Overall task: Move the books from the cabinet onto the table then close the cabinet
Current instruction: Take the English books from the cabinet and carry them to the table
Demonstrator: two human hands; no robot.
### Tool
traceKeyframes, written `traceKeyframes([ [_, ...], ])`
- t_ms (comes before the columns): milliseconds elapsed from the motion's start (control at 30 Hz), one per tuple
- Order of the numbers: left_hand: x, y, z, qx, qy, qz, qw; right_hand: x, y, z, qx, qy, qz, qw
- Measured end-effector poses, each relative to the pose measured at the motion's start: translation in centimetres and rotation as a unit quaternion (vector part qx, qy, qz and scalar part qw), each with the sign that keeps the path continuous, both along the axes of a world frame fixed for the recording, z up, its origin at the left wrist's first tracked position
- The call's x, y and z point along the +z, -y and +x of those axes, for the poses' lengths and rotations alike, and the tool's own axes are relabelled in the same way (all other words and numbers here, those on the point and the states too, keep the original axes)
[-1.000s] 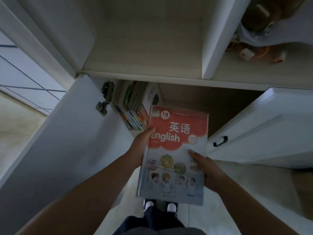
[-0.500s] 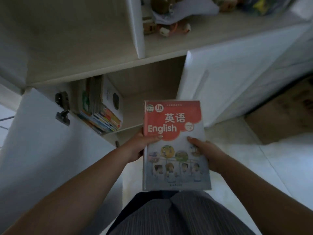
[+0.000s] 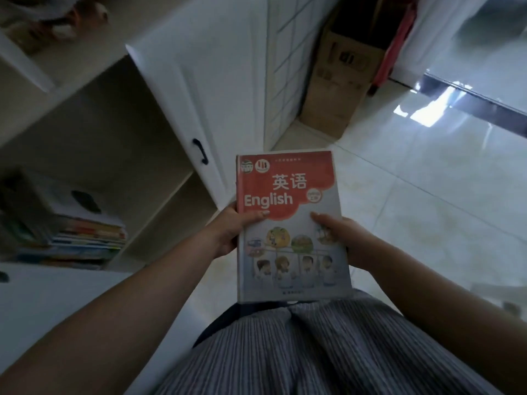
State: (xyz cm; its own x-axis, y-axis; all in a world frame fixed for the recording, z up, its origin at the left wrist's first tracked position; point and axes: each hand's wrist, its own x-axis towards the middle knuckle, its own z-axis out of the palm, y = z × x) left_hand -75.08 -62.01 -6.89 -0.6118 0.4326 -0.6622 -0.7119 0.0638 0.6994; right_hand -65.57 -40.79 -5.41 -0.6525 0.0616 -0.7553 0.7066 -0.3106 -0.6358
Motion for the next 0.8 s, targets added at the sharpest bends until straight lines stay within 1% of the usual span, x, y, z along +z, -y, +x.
traceKeyframes([
  [133, 0.0, -3.3, 1.9, -0.082, -0.006, -0.002, 0.997, -0.4, -1.9, 4.6, -0.067, 0.014, 0.007, 0.998],
  [233, 0.0, -6.2, 3.7, -0.142, -0.008, -0.007, 0.990, -0.5, -3.3, 8.8, -0.119, 0.011, -0.007, 0.993],
  [333, 0.3, -9.4, 6.5, -0.209, -0.011, -0.015, 0.978, -0.6, -4.6, 13.8, -0.183, 0.008, -0.018, 0.983],
  [467, 0.3, -12.7, 10.1, -0.275, -0.013, -0.027, 0.961, -1.1, -5.8, 19.5, -0.236, 0.009, -0.015, 0.972],
  [633, 0.5, -16.6, 18.0, -0.357, -0.019, -0.023, 0.934, -1.2, -6.7, 29.2, -0.317, 0.002, -0.015, 0.948],
  [800, 0.0, -19.8, 28.2, -0.440, -0.018, -0.022, 0.898, -1.1, -6.3, 40.9, -0.398, 0.003, -0.015, 0.917],
])
